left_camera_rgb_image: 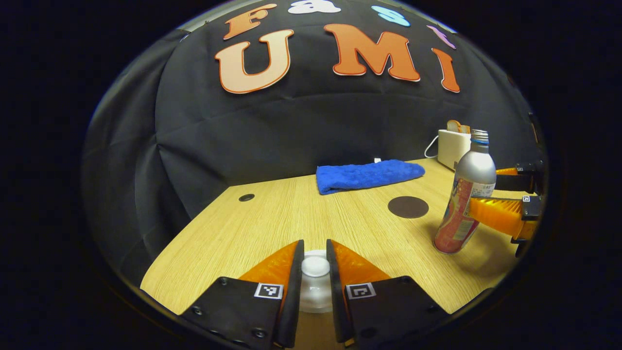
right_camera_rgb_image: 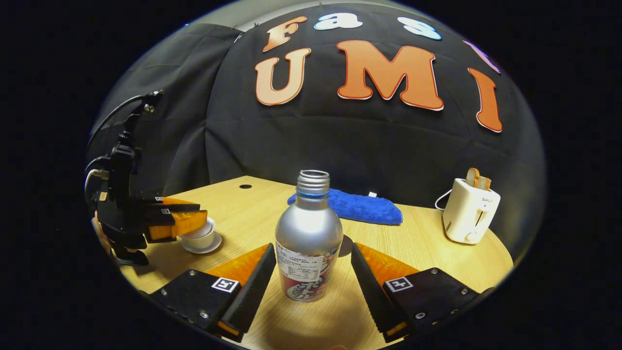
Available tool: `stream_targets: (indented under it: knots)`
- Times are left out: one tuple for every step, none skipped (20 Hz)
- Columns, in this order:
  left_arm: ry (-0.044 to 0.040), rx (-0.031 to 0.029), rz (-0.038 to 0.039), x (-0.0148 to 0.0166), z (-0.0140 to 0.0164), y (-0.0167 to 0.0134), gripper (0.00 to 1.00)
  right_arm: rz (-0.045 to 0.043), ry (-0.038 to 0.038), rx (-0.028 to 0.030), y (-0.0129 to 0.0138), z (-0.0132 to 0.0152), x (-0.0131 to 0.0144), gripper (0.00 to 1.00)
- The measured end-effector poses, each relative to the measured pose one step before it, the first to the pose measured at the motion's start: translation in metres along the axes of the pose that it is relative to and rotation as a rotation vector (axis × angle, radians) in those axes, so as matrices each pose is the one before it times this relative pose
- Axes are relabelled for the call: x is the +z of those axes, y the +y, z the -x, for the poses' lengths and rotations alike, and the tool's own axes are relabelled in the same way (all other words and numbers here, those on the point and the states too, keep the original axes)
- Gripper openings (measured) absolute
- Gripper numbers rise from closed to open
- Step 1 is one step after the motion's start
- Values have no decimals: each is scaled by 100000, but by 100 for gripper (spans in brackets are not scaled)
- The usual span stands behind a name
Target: Open the teacup lid with one hand, grasp the water bottle and pour water into the teacup with the other hand; after pouring, place the water bottle on the coaster and then close the teacup lid.
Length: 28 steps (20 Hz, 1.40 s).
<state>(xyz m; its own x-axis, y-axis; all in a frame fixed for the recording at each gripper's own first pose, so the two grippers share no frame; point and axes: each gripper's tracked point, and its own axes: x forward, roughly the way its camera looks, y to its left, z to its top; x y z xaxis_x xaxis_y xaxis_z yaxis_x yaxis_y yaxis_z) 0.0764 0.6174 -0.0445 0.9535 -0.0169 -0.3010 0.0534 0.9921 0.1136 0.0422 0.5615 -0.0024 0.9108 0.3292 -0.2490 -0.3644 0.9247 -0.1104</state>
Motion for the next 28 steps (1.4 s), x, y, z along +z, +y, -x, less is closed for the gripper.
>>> stream_targets:
  knots:
    - [-770,389,600,351,246,124,33,226,880,290,163,-201,-193,94]
    - [-798,222,754,286,99,256,33,410,1061,273,148,-126,-74,94]
    - [-734,608,775,339,131,236,33,546,1154,337,185,-172,-126,94]
    - [-795,583,490,326,154,279,33,774,1260,310,231,-114,-264,94]
    - [-912,672,469,355,192,253,33,678,1017,242,372,-138,-231,94]
    - [-800,555,277,407,279,262,33,670,1008,187,269,-184,-204,94]
    - [-683,568,279,169,247,293,33,535,1143,-671,29,-251,-190,93]
    - [-787,482,270,300,251,326,33,358,940,-408,62,-192,-112,92]
    - [-621,807,226,192,289,303,33,247,917,-511,154,-261,-194,91]
    - [-481,745,433,166,228,402,33,-10,1084,-696,-51,-171,-160,91]
    - [-443,762,1073,111,92,548,33,-190,1441,-296,-43,-179,-341,87]
    - [-411,831,1000,114,251,425,28,-562,864,-197,115,-96,-208,86]
    - [-163,1017,704,-99,263,588,33,-142,1057,-99,96,-88,-72,84]
    - [22,781,361,-43,160,537,33,-524,96,138,-55,-2,246,84]
    - [8,788,529,-104,139,570,33,333,955,317,97,-175,-81,83]
    - [124,338,722,-27,178,494,33,926,742,-518,-82,6,111,82]
    - [57,806,473,-101,110,502,33,1505,656,-750,-117,77,105,81]
    - [178,855,546,-145,115,581,28,1934,598,-1011,-30,37,252,81]
    - [-7,783,701,-156,74,642,28,1711,581,-355,-14,40,239,81]
    - [120,806,210,-76,49,634,33,1435,299,-579,-84,48,312,80]
    - [-99,959,128,-89,168,538,33,1692,7,-403,25,66,341,79]
    - [210,721,-105,-95,-8,355,33,2307,-27,-419,-38,-52,413,79]
    - [-115,749,161,-158,17,486,33,3558,299,-741,-40,-76,388,74]
    - [-35,641,120,-93,122,584,33,3686,170,-978,-209,139,255,79]
    - [63,669,52,-128,210,621,33,4192,291,-790,-21,36,308,79]
    - [-65,633,40,-19,79,429,33,4168,64,-891,-74,102,384,79]
    - [-161,657,139,-28,130,415,33,4456,3,-655,-111,0,250,79]
    - [167,460,188,-88,164,401,33,4595,-350,-974,-207,185,440,79]
